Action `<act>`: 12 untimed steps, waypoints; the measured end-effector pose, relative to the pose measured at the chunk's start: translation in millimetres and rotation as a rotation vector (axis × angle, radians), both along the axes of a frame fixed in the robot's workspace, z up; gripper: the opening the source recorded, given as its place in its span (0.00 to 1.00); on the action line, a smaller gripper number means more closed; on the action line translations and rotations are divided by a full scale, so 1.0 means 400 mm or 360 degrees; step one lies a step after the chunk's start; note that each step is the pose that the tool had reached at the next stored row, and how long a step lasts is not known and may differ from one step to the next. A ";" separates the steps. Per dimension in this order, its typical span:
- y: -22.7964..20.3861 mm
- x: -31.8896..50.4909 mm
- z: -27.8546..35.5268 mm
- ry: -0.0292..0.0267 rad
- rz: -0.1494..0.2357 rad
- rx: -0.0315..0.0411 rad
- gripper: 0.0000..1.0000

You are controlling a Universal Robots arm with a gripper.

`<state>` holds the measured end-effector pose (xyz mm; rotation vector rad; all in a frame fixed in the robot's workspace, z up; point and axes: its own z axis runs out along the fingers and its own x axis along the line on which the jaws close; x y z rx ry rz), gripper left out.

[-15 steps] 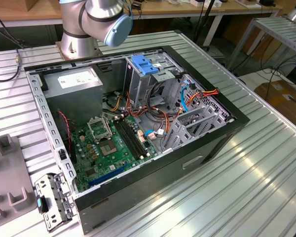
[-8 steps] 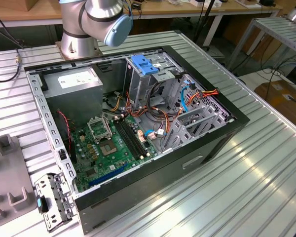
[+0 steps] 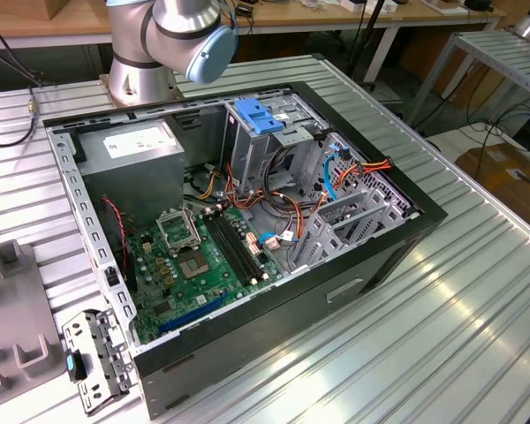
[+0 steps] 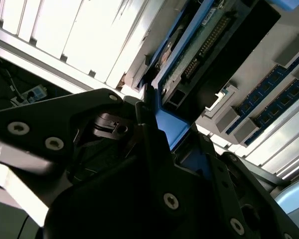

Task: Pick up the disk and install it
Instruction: 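Pick up the disk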

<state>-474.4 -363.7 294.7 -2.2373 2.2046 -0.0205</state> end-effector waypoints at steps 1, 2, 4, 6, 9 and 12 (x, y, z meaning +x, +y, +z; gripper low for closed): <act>0.000 0.000 0.000 0.00000 0.0000 0.0000 0.37; 0.000 0.000 0.000 0.00000 0.0000 0.0000 0.37; 0.000 0.000 0.000 0.00000 0.0000 0.0000 0.37; 0.000 0.000 -0.001 -0.00001 0.0000 0.0000 0.37; 0.000 0.000 -0.001 -0.00001 0.0000 0.0000 0.37; 0.000 0.000 -0.001 -0.00001 0.0000 0.0000 0.37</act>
